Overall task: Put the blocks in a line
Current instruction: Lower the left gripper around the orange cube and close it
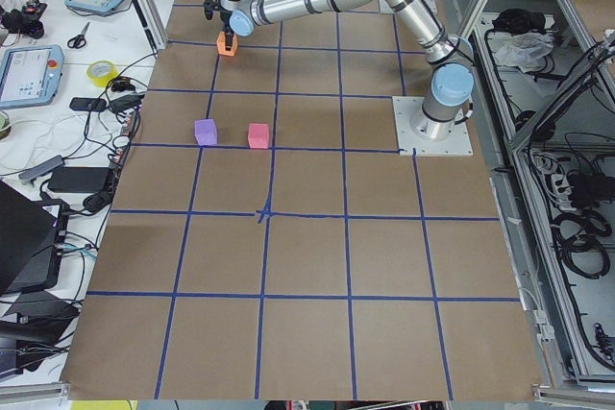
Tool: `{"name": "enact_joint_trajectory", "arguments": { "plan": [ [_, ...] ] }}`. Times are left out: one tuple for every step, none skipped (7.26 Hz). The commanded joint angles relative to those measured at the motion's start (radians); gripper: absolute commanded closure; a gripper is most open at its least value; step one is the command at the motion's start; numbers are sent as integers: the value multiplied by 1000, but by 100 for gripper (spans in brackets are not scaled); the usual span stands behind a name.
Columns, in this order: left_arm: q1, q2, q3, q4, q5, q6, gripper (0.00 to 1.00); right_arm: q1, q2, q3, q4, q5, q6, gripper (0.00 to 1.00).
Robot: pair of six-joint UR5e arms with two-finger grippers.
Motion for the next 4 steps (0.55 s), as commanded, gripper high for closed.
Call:
{"name": "enact_joint_trajectory", "arguments": {
  "plan": [
    [0, -3, 3, 2, 4, 32, 3, -1, 0, 0, 0, 0, 0, 0],
    [0, -5, 1, 2, 17, 31, 6, -1, 0, 0, 0, 1, 0, 0],
    [0, -3, 1, 0, 18, 22, 7, -2, 0, 0, 0, -1, 0, 0],
    [0, -2, 1, 2, 20, 23, 25, -1, 0, 2, 0, -1, 0, 0]
  ]
}}
